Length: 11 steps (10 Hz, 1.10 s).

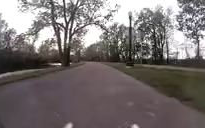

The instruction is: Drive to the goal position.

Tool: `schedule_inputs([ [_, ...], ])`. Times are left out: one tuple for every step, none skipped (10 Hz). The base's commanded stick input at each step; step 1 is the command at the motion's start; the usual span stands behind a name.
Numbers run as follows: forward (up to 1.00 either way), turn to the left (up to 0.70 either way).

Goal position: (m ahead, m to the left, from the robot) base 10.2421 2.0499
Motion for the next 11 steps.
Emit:
schedule_inputs([
  [1.0,0.0],
  [1.0,0.0],
  [1.0,0.0],
  [1.0,0.0],
  [1.0,0.0],
  [1.0,0.0],
  [1.0,0.0],
  [1.0,0.0],
  [1.0,0.0],
  [1.0,0.0],
  [1.0,0.0],
])
